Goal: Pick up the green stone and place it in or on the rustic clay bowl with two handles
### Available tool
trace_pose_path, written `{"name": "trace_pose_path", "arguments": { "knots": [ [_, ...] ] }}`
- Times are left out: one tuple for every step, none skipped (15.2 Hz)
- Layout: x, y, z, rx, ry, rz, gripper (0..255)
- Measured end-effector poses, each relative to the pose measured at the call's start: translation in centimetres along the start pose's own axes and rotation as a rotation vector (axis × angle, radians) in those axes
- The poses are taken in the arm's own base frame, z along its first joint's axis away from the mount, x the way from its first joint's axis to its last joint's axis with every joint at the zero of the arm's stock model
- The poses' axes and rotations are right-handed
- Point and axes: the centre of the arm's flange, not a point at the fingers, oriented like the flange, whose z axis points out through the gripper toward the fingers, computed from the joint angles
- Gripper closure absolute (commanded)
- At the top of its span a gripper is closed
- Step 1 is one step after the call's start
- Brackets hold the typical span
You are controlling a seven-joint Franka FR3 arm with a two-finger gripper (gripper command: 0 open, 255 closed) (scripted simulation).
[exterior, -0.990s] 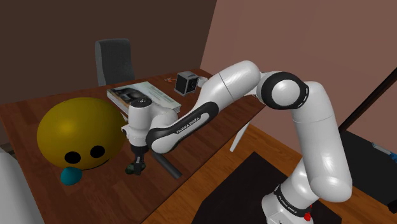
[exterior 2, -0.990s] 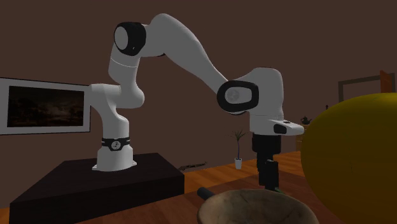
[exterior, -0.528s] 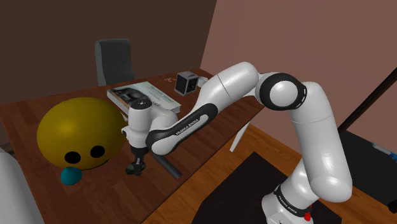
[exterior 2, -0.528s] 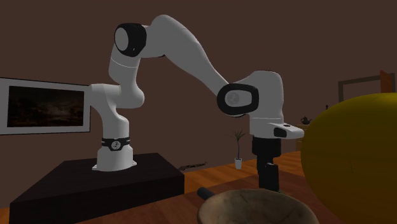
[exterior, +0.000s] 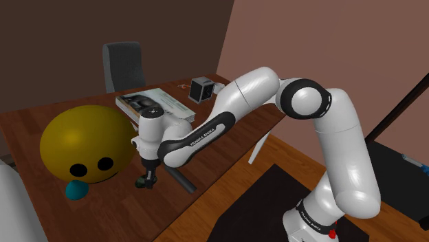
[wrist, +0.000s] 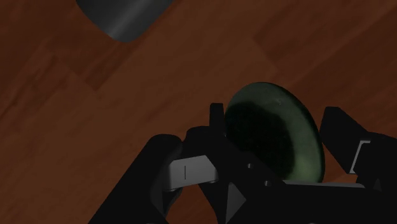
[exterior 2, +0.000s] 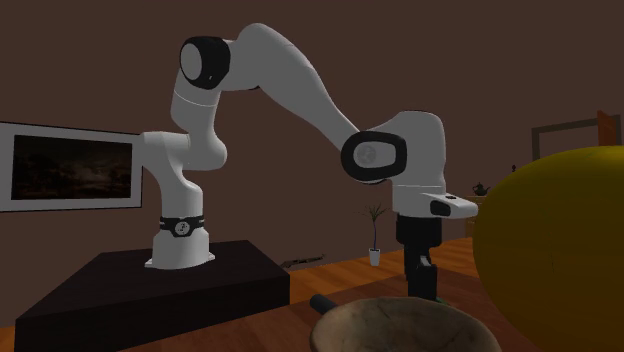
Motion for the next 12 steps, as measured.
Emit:
{"name": "trace_pose_path", "arguments": {
  "knots": [
    [0.0,0.0,0.0,0.000,0.000,0.000,255],
    [0.0,0.0,0.0,0.000,0.000,0.000,255],
    [0.0,0.0,0.0,0.000,0.000,0.000,255],
    [0.0,0.0,-0.2,0.000,0.000,0.000,255],
    [0.0,0.0,-0.7,0.000,0.000,0.000,255],
    [0.1,0.0,-1.1,0.000,0.000,0.000,255],
    [0.1,0.1,-1.6,0.000,0.000,0.000,255],
    [0.1,0.0,-2.1,0.000,0.000,0.000,255],
    [0.0,0.0,-2.6,0.000,0.000,0.000,255],
    [0.0,-0.1,-3.2,0.000,0.000,0.000,255],
    [-0.1,-0.1,-3.7,0.000,0.000,0.000,255],
    [-0.1,-0.1,-4.3,0.000,0.000,0.000,255]
  ]
}}
